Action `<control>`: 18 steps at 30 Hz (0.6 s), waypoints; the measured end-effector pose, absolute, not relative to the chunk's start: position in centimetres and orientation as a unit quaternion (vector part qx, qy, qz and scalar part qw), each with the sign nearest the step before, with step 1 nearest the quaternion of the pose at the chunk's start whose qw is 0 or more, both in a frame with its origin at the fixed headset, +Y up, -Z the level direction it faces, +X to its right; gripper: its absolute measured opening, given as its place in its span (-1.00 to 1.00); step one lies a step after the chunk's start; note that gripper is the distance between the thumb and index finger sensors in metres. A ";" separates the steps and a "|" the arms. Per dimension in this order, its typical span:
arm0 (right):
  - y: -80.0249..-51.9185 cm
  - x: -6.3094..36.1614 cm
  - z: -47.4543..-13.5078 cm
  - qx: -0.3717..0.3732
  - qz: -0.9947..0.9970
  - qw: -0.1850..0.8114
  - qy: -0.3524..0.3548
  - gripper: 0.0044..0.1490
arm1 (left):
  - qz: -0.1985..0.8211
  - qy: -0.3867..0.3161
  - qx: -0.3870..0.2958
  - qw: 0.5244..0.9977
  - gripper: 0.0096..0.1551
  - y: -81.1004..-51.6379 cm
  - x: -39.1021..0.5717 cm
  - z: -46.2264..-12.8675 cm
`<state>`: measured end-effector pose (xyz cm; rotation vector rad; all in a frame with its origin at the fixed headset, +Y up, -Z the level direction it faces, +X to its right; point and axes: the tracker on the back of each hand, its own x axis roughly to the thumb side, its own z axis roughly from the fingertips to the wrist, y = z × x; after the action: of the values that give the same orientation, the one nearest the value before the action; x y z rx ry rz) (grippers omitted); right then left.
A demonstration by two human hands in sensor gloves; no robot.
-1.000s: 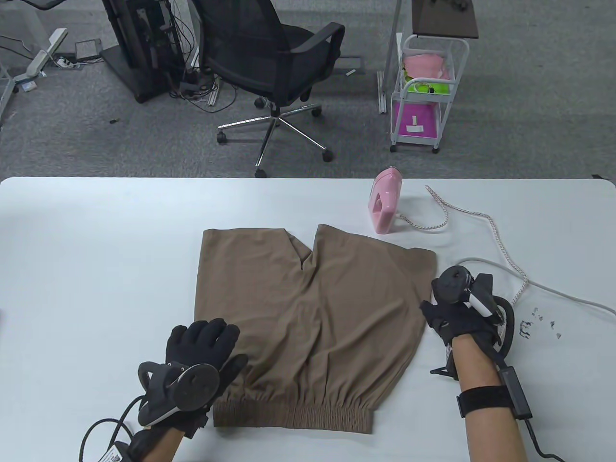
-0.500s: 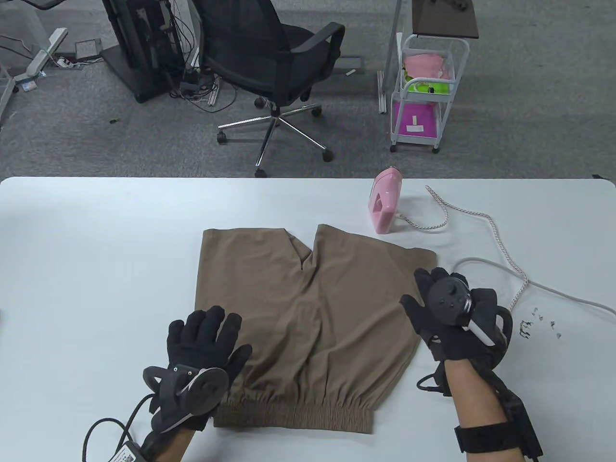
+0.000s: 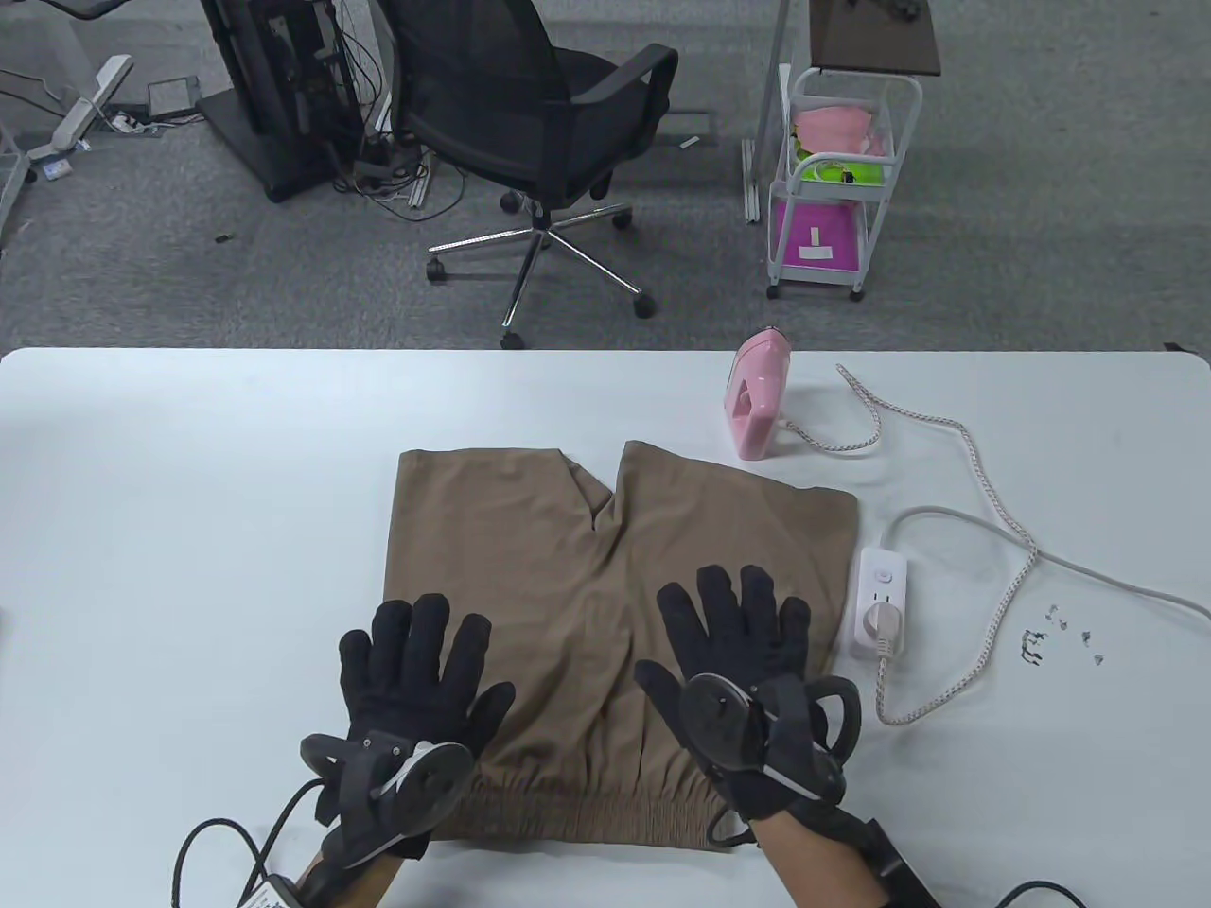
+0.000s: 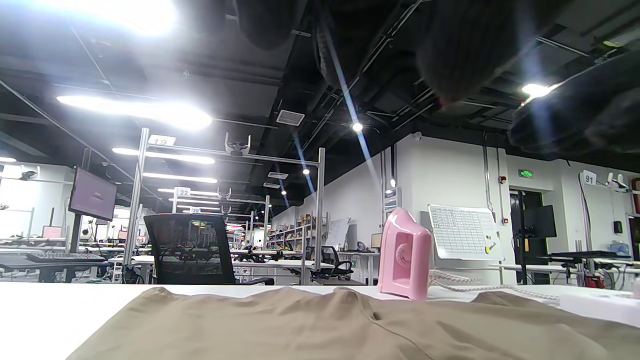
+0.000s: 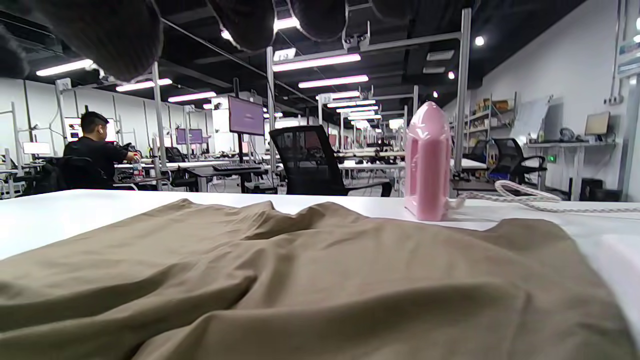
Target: Iron shorts with electric iron on table
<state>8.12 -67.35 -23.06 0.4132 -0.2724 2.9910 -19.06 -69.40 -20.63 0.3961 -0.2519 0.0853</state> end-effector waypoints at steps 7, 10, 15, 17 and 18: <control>-71.3 6.7 -23.3 0.148 0.985 0.004 -0.090 -0.06 | 0.023 -0.124 0.183 0.975 -0.16 -70.2 -18.7 -20.8; -71.7 6.6 -23.2 0.150 0.984 0.020 -0.089 -0.07 | 0.021 -0.125 0.175 0.976 -0.16 -70.5 -18.7 -20.9; -71.9 6.6 -23.0 0.154 0.984 0.023 -0.090 -0.10 | 0.022 -0.123 0.167 0.978 -0.18 -70.7 -18.7 -21.0; -71.8 6.9 -23.0 0.150 0.984 0.038 -0.090 -0.10 | 0.028 -0.124 0.165 0.978 -0.18 -70.7 -18.7 -21.1; -71.8 7.0 -23.0 0.147 0.984 0.048 -0.089 -0.11 | 0.031 -0.124 0.164 0.978 -0.18 -70.7 -18.7 -21.1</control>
<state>7.00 -71.83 -22.98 0.4490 -0.2722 3.0009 -18.70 -70.66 -21.08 0.3302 -0.2489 0.0627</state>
